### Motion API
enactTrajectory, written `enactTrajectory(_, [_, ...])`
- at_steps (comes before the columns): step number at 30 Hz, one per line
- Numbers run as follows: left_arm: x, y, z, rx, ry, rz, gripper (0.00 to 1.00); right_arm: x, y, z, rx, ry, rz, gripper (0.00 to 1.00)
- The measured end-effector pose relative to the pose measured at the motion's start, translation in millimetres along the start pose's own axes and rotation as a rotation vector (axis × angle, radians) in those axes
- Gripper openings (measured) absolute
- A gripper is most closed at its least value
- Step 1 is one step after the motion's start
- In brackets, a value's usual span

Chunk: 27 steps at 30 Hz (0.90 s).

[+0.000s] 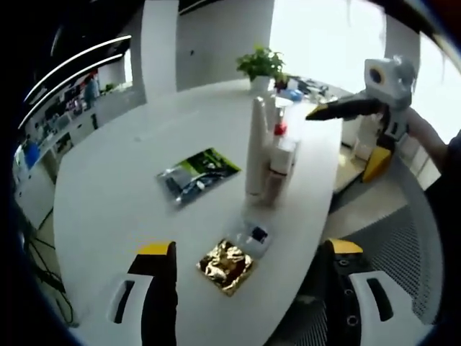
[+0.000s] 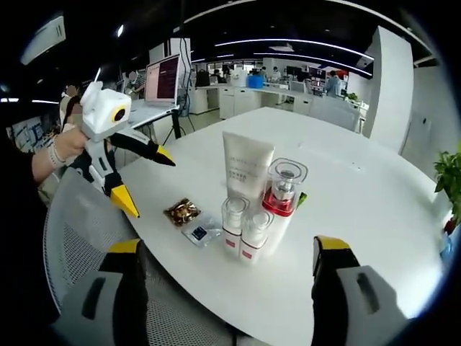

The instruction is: Arrange the skincare products in the storage area until every visible bottle or jar stands upright without overlapping.

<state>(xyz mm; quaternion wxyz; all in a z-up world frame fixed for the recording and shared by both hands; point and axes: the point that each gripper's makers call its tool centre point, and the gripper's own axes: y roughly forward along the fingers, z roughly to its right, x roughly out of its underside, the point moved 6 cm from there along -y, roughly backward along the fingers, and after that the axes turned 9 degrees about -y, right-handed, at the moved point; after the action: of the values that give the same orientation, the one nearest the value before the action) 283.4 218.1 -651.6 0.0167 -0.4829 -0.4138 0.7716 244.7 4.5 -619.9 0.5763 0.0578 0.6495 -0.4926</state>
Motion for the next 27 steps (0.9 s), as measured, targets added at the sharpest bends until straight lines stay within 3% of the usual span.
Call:
enactTrajectory(6, [-0.8,15,1.8,0.031,0.034,-0.044,0.7,4.4,1,4,0.005,0.007,-0.015,0.96])
enactTrajectory(10, [-2.2,25,6.3,0.065,0.088,-0.066,0.57,5.5,2,8,0.013,0.015,-0.019,0.95])
enactTrajectory(12, [-1.5,31,7.3,0.085,0.081,-0.092,0.54,6.1,2,9,0.014,0.019,-0.02,0.95])
enactTrajectory(20, [4.6,57,14.4,0.155,0.18,-0.173,0.35,10.3,6,10,0.007,0.029,-0.035,0.93])
enactTrajectory(27, [6.3,76,9.3,0.152,0.225,-0.204,0.19,10.3,6,12,0.006,0.036,-0.035,0.92])
